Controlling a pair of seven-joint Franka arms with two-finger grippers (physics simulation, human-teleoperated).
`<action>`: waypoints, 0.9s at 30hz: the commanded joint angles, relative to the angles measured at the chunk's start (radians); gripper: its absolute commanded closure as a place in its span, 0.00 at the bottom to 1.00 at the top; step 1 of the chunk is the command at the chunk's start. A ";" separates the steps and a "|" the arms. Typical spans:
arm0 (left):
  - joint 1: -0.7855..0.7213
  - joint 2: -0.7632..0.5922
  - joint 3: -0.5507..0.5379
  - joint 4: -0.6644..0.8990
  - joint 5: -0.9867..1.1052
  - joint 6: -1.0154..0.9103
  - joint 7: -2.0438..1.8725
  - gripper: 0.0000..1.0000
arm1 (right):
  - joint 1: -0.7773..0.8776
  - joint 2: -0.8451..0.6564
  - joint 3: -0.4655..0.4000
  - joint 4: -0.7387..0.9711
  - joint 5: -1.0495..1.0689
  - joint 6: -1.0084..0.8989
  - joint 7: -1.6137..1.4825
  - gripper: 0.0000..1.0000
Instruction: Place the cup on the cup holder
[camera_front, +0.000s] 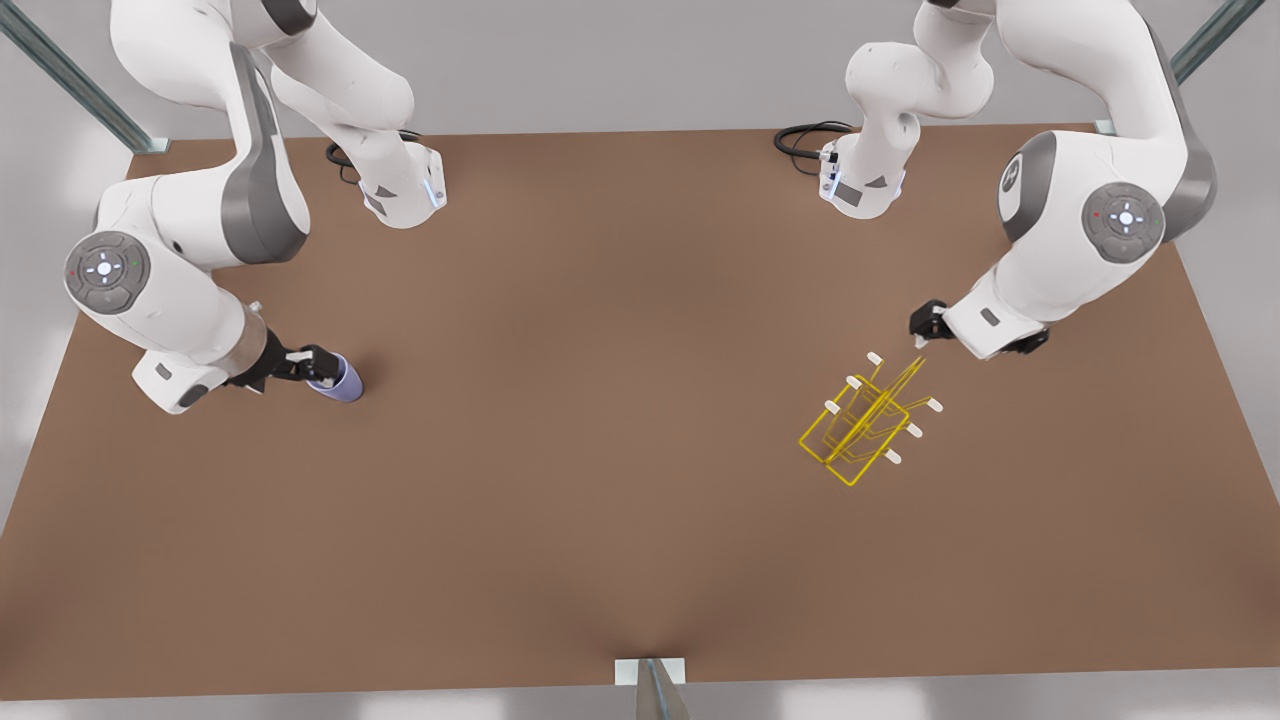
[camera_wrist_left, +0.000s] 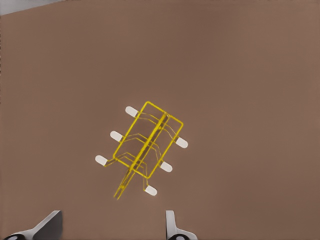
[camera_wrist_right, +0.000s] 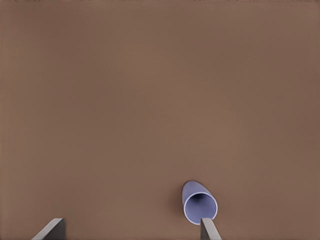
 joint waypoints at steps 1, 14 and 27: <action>-0.001 -0.001 0.000 0.001 0.002 0.053 0.055 0.00 | 0.000 -0.001 0.001 -0.002 -0.004 0.020 0.005 0.00; 0.006 0.016 0.006 -0.003 0.001 0.042 0.055 0.00 | -0.236 -0.041 0.171 -0.560 -0.002 0.367 0.094 0.00; 0.006 0.028 0.008 -0.001 0.001 0.030 0.057 0.00 | -1.006 -0.047 0.815 -0.922 0.053 0.855 -0.139 0.00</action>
